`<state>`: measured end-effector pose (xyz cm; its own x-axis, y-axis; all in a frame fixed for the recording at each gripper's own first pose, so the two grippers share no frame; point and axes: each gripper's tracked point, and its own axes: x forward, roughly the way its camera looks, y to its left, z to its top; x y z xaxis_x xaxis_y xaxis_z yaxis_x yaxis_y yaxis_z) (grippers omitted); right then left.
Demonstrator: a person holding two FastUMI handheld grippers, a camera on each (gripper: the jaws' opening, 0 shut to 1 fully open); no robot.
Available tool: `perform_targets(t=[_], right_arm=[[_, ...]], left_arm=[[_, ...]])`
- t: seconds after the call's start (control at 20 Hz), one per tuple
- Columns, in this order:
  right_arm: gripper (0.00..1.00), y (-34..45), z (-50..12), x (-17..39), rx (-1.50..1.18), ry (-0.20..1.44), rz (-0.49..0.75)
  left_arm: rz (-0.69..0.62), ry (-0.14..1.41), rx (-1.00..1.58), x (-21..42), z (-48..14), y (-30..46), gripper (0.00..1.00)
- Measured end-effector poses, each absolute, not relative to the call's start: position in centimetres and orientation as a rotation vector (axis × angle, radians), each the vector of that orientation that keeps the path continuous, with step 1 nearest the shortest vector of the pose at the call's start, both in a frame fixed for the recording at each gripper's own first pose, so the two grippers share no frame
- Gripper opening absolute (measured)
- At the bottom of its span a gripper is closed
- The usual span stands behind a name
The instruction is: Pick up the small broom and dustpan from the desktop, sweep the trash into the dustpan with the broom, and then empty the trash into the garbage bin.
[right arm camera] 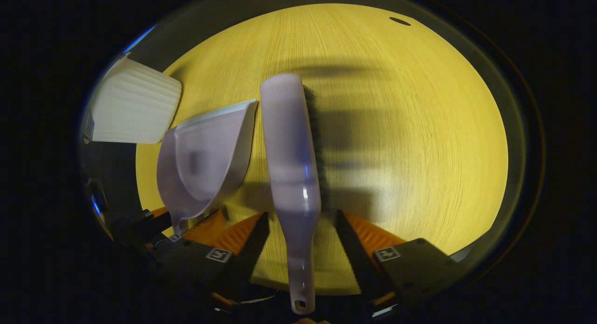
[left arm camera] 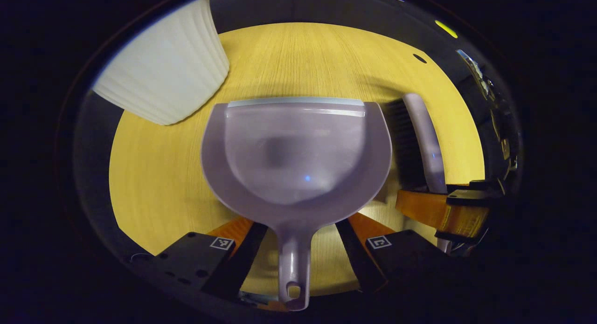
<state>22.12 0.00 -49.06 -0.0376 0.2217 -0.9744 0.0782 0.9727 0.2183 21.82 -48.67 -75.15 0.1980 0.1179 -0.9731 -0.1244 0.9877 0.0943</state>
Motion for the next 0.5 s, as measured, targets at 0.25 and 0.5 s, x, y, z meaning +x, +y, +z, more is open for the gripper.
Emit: perform_targets(t=[0.25, 0.5], right_arm=[[0.99, -1.3, -45.5, 23.5, 0.184, 1.479, 0.119], [0.98, -2.0, -39.5, 22.6, 0.146, 1.217, 0.07]], left_arm=[[0.155, 1.28, -0.085, 20.7, -71.5, -50.1, 0.86], [0.135, 1.03, -0.023, 19.0, -64.1, -50.6, 0.86]])
